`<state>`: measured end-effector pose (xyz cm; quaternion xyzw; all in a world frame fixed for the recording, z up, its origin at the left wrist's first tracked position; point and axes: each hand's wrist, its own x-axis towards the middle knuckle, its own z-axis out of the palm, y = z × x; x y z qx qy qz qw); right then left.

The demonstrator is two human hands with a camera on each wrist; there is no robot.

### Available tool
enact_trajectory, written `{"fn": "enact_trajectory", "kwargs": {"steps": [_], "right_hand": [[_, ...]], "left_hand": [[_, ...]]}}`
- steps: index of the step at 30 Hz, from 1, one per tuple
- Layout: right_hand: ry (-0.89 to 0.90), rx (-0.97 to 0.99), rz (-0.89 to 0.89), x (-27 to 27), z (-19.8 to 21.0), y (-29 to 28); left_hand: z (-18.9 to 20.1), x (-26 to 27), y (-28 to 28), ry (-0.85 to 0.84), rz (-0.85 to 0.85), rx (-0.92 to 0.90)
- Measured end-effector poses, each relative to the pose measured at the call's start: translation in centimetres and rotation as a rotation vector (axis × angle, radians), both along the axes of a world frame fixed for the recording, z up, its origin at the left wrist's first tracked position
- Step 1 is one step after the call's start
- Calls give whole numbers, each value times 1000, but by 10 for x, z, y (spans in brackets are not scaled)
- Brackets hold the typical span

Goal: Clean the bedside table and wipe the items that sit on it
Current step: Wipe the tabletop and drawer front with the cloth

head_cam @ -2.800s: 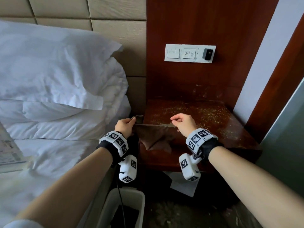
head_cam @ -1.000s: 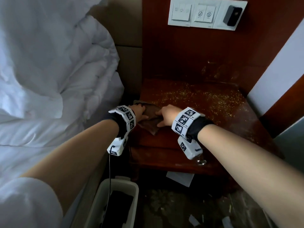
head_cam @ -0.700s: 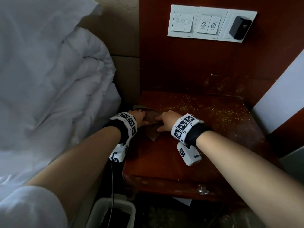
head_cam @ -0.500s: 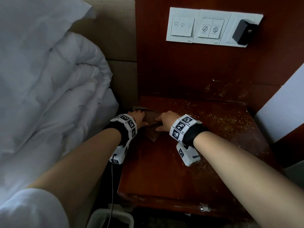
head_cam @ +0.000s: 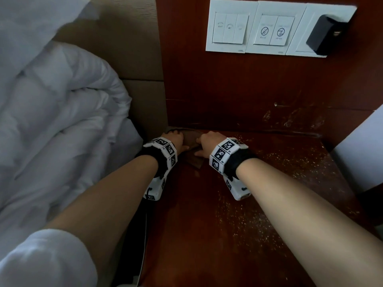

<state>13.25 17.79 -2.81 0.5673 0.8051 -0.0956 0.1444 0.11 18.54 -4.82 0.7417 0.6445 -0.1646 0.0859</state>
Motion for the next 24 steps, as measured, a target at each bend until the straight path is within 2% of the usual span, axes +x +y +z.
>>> {"fn": "enact_trajectory", "kwargs": {"steps": [14,18,24], "right_hand": [[-21,13,26,9,-4,10],[-22,9,-5,23,-2,7],[-19,15,-104,61,2,-9]], "left_hand": [[7,5,11,23,-17,79],[12,24,7,64,-36,85],[7,58,-4,23,-84,128]]}}
